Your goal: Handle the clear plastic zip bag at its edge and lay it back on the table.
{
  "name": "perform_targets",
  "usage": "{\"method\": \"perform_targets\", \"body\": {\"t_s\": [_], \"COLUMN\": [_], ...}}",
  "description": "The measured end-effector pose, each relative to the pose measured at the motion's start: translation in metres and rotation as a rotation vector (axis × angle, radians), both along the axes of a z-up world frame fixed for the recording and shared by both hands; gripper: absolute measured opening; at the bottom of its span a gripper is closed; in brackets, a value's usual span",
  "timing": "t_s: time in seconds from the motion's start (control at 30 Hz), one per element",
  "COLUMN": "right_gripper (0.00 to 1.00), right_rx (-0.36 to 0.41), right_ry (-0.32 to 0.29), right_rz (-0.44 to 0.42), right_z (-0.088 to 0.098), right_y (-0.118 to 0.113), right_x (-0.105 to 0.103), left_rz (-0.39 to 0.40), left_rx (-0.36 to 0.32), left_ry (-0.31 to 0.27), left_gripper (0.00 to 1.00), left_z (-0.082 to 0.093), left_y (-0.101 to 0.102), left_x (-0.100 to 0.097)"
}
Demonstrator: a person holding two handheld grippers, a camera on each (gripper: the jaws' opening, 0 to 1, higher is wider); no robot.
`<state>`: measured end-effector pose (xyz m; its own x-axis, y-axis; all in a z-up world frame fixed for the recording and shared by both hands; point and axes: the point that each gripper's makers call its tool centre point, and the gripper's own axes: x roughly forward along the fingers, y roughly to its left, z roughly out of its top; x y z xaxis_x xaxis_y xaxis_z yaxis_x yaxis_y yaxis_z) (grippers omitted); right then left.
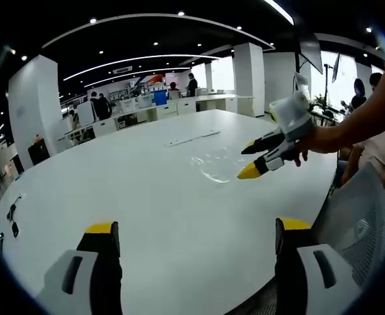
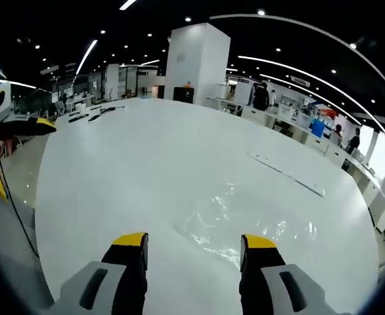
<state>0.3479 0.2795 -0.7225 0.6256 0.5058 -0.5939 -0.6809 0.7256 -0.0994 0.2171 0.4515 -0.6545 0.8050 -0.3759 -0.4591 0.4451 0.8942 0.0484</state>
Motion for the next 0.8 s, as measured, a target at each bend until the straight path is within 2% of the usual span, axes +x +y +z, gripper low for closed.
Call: {"method": "perform_targets", "body": {"t_s": [0.2,0.27,0.5,0.7,0.8], "right_gripper": [0.51,0.5,0.45,0.41,0.34], "right_rx": [0.004,0.035,0.018,0.008,-0.001], "right_ry": [0.03,0.044,0.036,0.081,0.101], "right_rz": [-0.046,-0.074,-0.075,-0.099,-0.104], "right_z": [-0.005,-0.007,-0.008,-0.022,-0.028], "right_y": [0.005,0.007,0.018,0.028,0.031], "right_x": [0.011,0.019,0.026,0.029,0.03], "left_rz": [-0.011,-0.015,-0.023,-0.032,-0.039], "left_rx": [-0.008,-0.008,-0.006,-0.001,0.005], "left_ry": [0.017,0.019,0.038,0.048,0.056], "left_gripper": [0.96,0.96,0.95,0.94,0.93], "left_z": [-0.001,-0.002,-0.005,-0.007,-0.008], "left_y": [-0.004,-0.005,-0.005,-0.007,-0.008], "left_x": [-0.003,-0.003,-0.006,-0.007,-0.008]}}
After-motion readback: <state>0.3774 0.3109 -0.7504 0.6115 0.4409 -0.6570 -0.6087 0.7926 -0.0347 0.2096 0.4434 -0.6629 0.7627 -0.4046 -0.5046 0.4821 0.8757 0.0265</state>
